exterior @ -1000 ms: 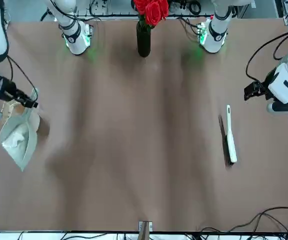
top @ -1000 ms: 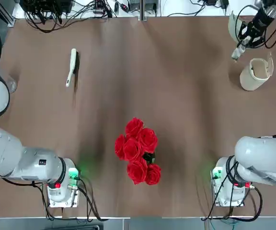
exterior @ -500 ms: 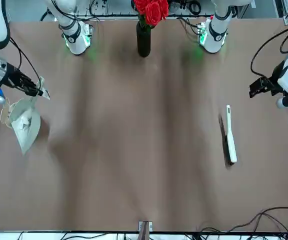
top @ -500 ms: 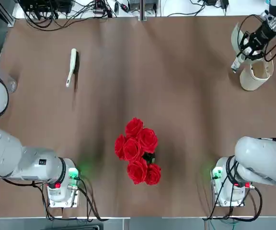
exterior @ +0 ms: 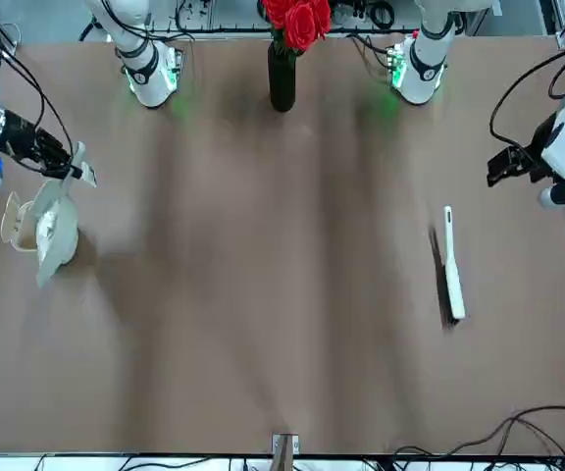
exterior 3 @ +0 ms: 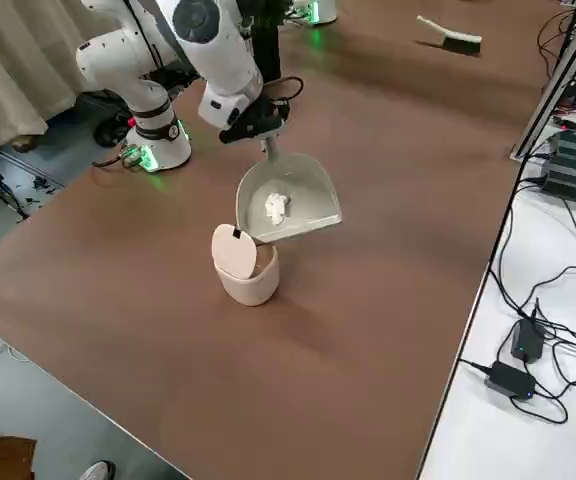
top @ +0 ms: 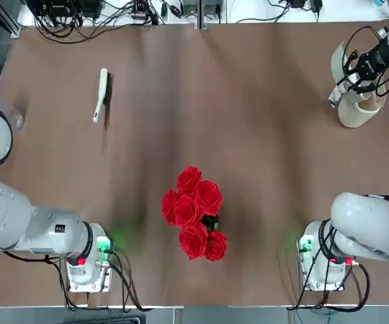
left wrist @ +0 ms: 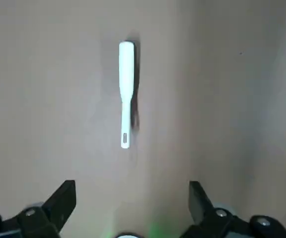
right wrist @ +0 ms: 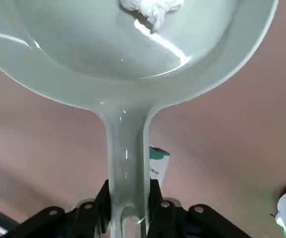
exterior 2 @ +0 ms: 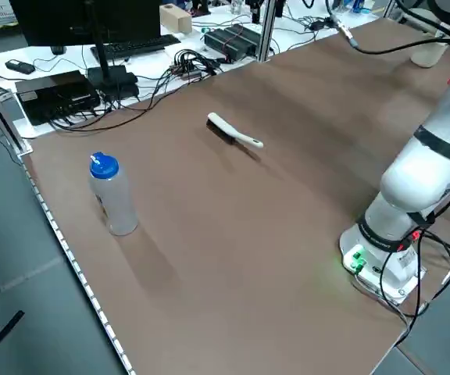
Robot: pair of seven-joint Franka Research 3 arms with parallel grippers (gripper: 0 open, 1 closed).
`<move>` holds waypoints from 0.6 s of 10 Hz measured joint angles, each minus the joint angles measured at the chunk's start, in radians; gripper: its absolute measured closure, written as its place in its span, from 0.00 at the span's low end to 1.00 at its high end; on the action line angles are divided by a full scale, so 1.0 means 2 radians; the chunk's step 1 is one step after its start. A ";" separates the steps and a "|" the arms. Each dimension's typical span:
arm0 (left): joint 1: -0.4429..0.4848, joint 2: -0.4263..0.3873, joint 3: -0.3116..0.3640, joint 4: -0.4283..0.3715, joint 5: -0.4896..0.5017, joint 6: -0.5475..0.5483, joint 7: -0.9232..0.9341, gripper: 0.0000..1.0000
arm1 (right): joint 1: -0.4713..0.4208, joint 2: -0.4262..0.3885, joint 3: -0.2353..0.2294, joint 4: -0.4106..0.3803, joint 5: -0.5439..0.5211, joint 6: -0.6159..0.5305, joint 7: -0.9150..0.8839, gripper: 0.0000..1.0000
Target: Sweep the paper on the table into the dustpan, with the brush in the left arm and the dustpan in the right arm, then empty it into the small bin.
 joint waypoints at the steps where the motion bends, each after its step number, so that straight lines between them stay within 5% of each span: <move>1: 0.001 -0.001 0.001 0.002 0.000 0.000 0.000 0.00 | 0.002 0.000 -0.003 0.000 0.005 -0.001 0.000 0.67; 6: 0.004 -0.002 0.002 0.003 0.000 0.024 0.003 0.00 | 0.008 0.000 -0.038 0.000 0.042 -0.002 -0.040 0.67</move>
